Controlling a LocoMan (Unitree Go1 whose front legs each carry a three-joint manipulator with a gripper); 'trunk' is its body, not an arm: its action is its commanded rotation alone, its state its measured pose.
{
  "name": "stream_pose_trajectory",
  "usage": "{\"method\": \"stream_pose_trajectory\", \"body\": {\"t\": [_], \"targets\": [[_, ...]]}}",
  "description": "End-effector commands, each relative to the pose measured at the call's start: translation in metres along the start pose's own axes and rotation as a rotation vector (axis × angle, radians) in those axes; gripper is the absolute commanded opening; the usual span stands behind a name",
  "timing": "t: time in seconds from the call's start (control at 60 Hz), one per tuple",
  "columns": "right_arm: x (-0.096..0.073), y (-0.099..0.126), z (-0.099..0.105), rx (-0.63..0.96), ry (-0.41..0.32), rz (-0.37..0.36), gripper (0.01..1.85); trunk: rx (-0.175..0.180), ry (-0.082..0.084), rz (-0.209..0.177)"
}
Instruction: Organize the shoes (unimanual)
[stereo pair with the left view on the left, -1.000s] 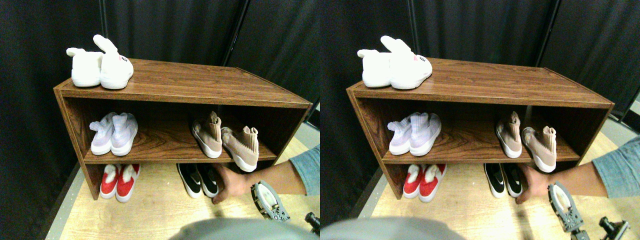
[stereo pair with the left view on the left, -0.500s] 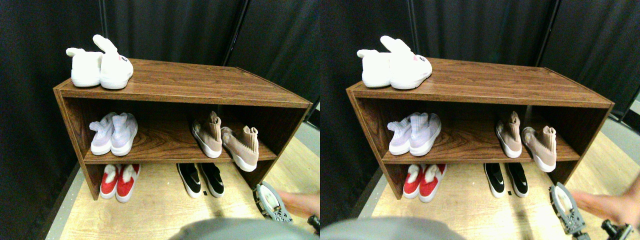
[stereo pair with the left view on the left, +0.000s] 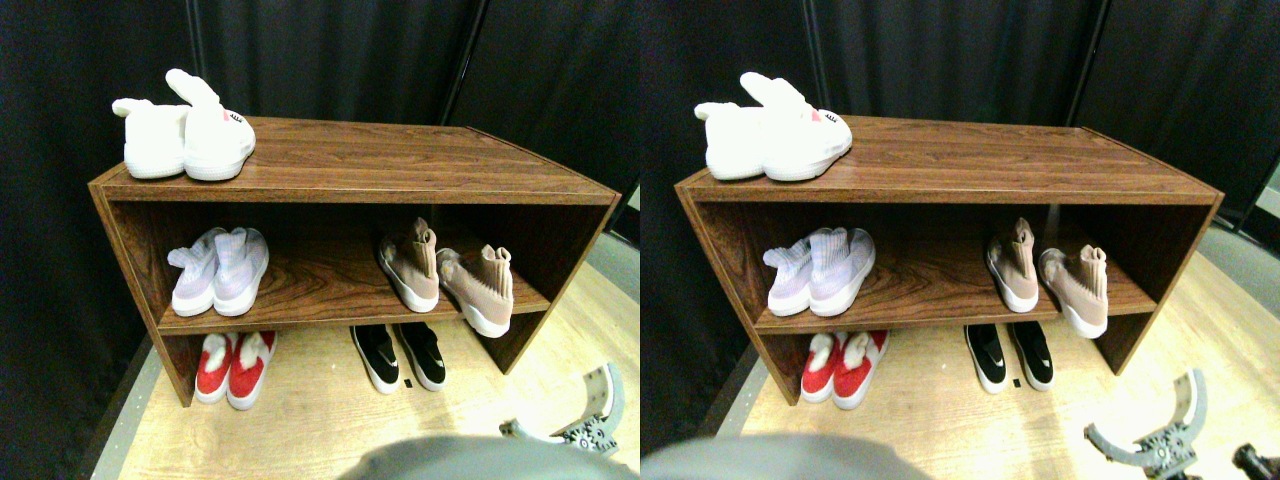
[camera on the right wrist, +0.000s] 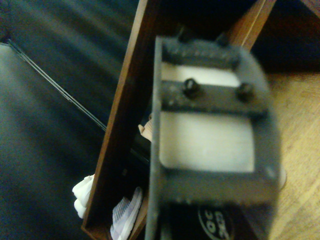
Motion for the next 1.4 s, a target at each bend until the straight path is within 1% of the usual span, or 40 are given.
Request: {"method": "stream_pose_trajectory", "body": {"t": [0.017, 0.083, 0.1, 0.15, 0.183, 0.217, 0.25, 0.267, 0.3, 0.333, 0.367, 0.45, 0.517, 0.55, 0.617, 0.633, 0.683, 0.75, 0.833, 0.967, 1.0, 1.05, 1.067, 1.15, 1.167, 1.217, 1.267, 1.4], "targets": [[0.007, 0.011, 0.002, -0.024, -0.017, 0.056, 1.75, -0.012, -0.02, -0.008], [0.011, 0.012, 0.002, 0.0, -0.023, 0.056, 1.75, -0.012, -0.02, -0.008], [0.012, 0.012, 0.003, 0.013, -0.023, 0.056, 1.75, -0.015, -0.024, -0.005], [0.017, 0.011, 0.004, 0.016, -0.018, 0.055, 1.78, -0.015, -0.024, -0.005], [0.022, 0.01, 0.006, 0.013, -0.017, 0.053, 1.74, -0.016, -0.026, 0.0], [0.023, 0.01, 0.006, 0.012, -0.017, 0.054, 1.72, -0.016, -0.026, 0.0], [0.029, 0.009, 0.008, 0.017, -0.006, 0.05, 1.69, -0.017, -0.025, 0.002], [0.029, 0.009, 0.008, 0.017, -0.006, 0.05, 1.69, -0.018, -0.026, 0.003], [0.035, 0.009, 0.01, 0.028, 0.003, 0.043, 1.69, -0.018, -0.026, 0.003], [0.036, 0.009, 0.01, 0.027, 0.005, 0.041, 1.69, -0.019, -0.026, 0.005], [0.041, 0.008, 0.011, 0.015, 0.007, 0.034, 1.72, -0.02, -0.027, 0.007], [0.049, 0.006, 0.011, -0.014, 0.02, 0.019, 1.71, -0.022, -0.026, 0.011], [0.057, 0.002, 0.009, 0.001, 0.034, 0.006, 1.69, -0.024, -0.026, 0.014], [0.062, -0.002, 0.008, 0.04, 0.027, -0.015, 1.66, -0.026, -0.023, 0.018], [0.066, -0.006, 0.007, 0.046, 0.027, -0.023, 1.66, -0.026, -0.021, 0.023], [0.07, -0.009, 0.007, 0.049, 0.027, -0.039, 1.66, -0.026, -0.021, 0.023], [0.072, -0.012, 0.005, 0.054, 0.024, -0.048, 1.65, -0.027, -0.019, 0.026], [0.078, -0.018, 0.002, 0.056, 0.021, -0.071, 1.74, -0.029, -0.018, 0.031], [0.087, -0.029, -0.001, 0.08, 0.018, -0.093, 1.75, -0.03, -0.017, 0.034], [0.095, -0.04, -0.003, 0.075, 0.015, -0.133, 1.73, -0.032, -0.017, 0.042], [0.098, -0.043, -0.003, 0.066, 0.0, -0.143, 1.72, -0.031, -0.017, 0.043], [0.101, -0.046, -0.003, 0.067, -0.002, -0.149, 1.74, -0.031, -0.017, 0.043], [0.102, -0.046, -0.003, 0.073, -0.014, -0.159, 1.74, -0.031, -0.017, 0.043], [0.107, -0.05, -0.003, 0.054, -0.013, -0.162, 1.77, -0.031, -0.017, 0.045], [0.111, -0.052, -0.003, 0.044, -0.01, -0.163, 1.81, -0.033, -0.016, 0.047], [0.113, -0.053, -0.003, 0.043, -0.011, -0.168, 1.81, -0.033, -0.015, 0.049], [0.115, -0.054, -0.003, 0.041, -0.009, -0.163, 1.75, -0.034, -0.015, 0.05], [0.115, -0.053, -0.003, 0.042, -0.009, -0.165, 1.72, -0.033, -0.01, 0.051]]}}
